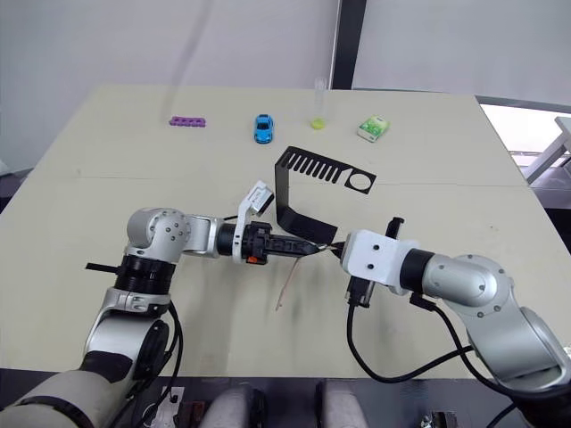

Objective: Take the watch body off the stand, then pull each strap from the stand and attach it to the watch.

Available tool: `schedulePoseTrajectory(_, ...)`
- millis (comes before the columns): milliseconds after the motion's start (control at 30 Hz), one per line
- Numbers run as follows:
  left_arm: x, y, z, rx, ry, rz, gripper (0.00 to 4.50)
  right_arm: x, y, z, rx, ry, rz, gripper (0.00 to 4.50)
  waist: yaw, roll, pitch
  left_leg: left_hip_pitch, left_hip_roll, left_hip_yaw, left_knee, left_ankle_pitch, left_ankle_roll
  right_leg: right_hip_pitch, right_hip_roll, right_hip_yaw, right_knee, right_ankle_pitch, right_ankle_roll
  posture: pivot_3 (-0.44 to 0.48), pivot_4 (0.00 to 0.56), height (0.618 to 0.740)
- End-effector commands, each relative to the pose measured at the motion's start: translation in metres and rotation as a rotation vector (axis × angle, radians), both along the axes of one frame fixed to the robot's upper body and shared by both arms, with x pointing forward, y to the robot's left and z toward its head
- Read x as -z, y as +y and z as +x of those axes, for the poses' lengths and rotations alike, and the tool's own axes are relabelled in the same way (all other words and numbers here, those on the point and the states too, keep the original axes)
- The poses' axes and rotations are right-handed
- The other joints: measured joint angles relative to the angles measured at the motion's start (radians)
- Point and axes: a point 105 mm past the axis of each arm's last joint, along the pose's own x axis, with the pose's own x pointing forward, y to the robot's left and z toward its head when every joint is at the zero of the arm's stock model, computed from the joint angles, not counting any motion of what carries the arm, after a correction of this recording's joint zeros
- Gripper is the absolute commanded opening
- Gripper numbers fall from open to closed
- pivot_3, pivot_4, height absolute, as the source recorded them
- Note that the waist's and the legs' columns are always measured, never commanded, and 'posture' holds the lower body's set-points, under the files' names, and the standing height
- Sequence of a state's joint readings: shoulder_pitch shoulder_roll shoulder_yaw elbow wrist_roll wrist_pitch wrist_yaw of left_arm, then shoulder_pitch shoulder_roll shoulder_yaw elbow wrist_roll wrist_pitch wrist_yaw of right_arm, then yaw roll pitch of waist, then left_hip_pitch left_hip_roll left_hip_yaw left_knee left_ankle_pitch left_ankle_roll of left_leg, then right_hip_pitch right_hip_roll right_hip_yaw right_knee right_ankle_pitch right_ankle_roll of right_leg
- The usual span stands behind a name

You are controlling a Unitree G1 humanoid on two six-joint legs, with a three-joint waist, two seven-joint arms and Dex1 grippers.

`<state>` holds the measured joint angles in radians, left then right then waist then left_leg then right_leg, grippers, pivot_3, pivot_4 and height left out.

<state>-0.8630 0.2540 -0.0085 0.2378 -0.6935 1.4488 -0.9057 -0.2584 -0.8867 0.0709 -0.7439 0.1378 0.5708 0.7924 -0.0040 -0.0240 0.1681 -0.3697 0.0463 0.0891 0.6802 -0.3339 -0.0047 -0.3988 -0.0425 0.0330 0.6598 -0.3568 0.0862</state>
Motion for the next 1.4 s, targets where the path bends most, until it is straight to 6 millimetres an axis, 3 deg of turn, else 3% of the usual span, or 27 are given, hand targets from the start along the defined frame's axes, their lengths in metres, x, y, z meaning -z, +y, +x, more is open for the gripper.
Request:
schedulePoseTrajectory(33, -0.0207, -0.0173, -0.012, 0.096, -0.047, -0.071, 1.6, -0.0085, 0.0065, -0.0042, -0.04, -0.024, 0.021, 0.0, 0.0, 0.0, 0.0, 0.0, 0.0, 0.0, 0.0, 0.0, 0.0, 0.0, 0.0, 0.0, 0.0, 0.0, 0.0, 0.0, 0.15, 0.74)
schedulePoseTrajectory(1133, -0.0262, -0.0182, -0.0131, 0.113, -0.053, -0.061, 1.6, -0.0116, 0.0059, 0.0, -0.048, -0.017, 0.007, 0.0, 0.0, 0.0, 0.0, 0.0, 0.0, 0.0, 0.0, 0.0, 0.0, 0.0, 0.0, 0.0, 0.0, 0.0, 0.0, 0.0, 0.15, 0.74)
schedulePoseTrajectory(1400, -0.0303, -0.0193, -0.0055, 0.106, -0.055, -0.051, 1.6, -0.0163, 0.0026, 0.0035, -0.051, -0.012, 0.002, 0.0, 0.0, 0.0, 0.0, 0.0, 0.0, 0.0, 0.0, 0.0, 0.0, 0.0, 0.0, 0.0, 0.0, 0.0, 0.0, 0.0, 0.15, 0.74)
